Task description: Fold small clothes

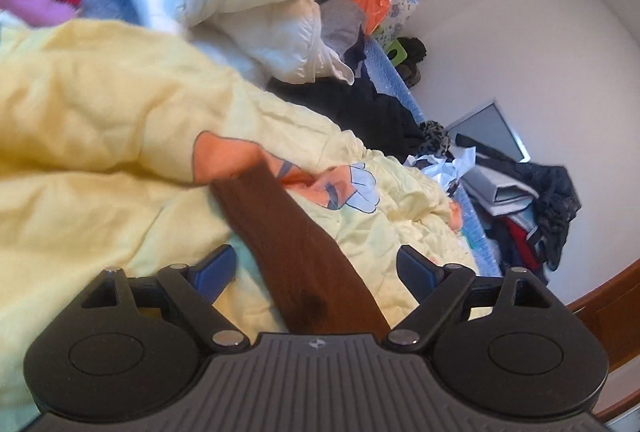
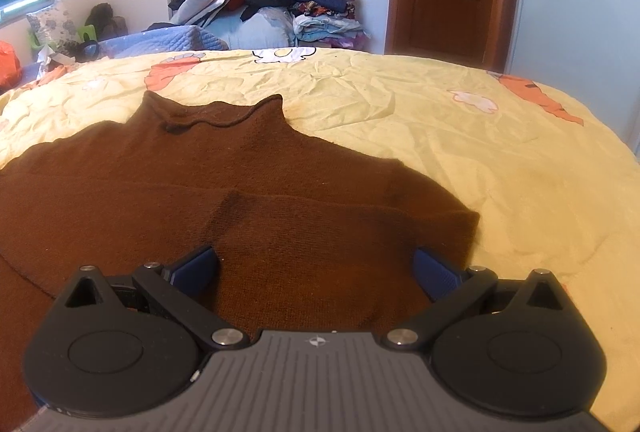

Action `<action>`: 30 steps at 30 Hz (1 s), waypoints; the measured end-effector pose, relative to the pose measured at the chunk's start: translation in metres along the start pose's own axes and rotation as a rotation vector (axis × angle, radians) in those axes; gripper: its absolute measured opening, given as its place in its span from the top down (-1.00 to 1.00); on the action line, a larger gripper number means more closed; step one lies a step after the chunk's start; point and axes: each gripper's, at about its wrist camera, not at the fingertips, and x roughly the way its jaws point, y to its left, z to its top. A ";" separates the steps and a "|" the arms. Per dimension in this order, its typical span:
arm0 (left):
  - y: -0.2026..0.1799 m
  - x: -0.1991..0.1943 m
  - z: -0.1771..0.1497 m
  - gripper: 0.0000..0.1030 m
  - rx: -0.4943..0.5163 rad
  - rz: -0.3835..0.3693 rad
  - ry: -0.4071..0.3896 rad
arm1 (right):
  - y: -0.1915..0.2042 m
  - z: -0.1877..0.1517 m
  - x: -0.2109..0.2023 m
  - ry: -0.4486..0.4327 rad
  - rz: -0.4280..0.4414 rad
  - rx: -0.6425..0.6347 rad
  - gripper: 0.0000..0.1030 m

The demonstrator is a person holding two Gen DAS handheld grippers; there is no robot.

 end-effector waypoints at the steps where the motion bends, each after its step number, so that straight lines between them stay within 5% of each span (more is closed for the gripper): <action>1: -0.005 0.005 0.001 -0.51 0.032 0.006 0.011 | 0.000 0.000 0.000 0.000 -0.002 0.001 -1.00; 3: -0.013 0.016 0.000 0.34 0.105 0.045 0.044 | 0.000 0.000 0.000 0.000 -0.002 0.002 -1.00; 6: -0.024 0.021 -0.004 0.87 0.188 0.115 0.058 | 0.000 0.000 0.000 0.000 -0.002 0.003 -1.00; 8: -0.040 0.011 -0.011 0.90 0.242 0.111 0.023 | 0.000 0.000 0.000 0.000 -0.002 0.003 -1.00; 13: -0.129 -0.027 -0.067 0.91 0.446 -0.099 -0.012 | 0.000 0.000 0.000 0.000 -0.002 0.004 -1.00; 20: -0.253 -0.077 -0.268 0.90 0.914 -0.490 0.147 | -0.001 0.000 0.000 -0.005 0.004 0.018 -1.00; 23: -0.262 -0.079 -0.355 0.85 1.107 -0.560 0.368 | -0.003 0.000 0.000 -0.009 0.012 0.031 -1.00; 25: -0.258 -0.077 -0.392 0.82 1.201 -0.508 0.502 | -0.003 0.000 0.000 -0.010 0.016 0.037 -1.00; 28: -0.237 -0.088 -0.397 0.77 1.214 -0.500 0.516 | -0.004 0.000 -0.001 -0.013 0.022 0.044 -1.00; 29: -0.230 -0.093 -0.388 0.63 1.186 -0.517 0.510 | -0.005 -0.001 -0.001 -0.016 0.026 0.050 -1.00; 30: -0.223 -0.096 -0.377 0.25 1.157 -0.528 0.510 | -0.006 -0.001 -0.002 -0.018 0.030 0.055 -1.00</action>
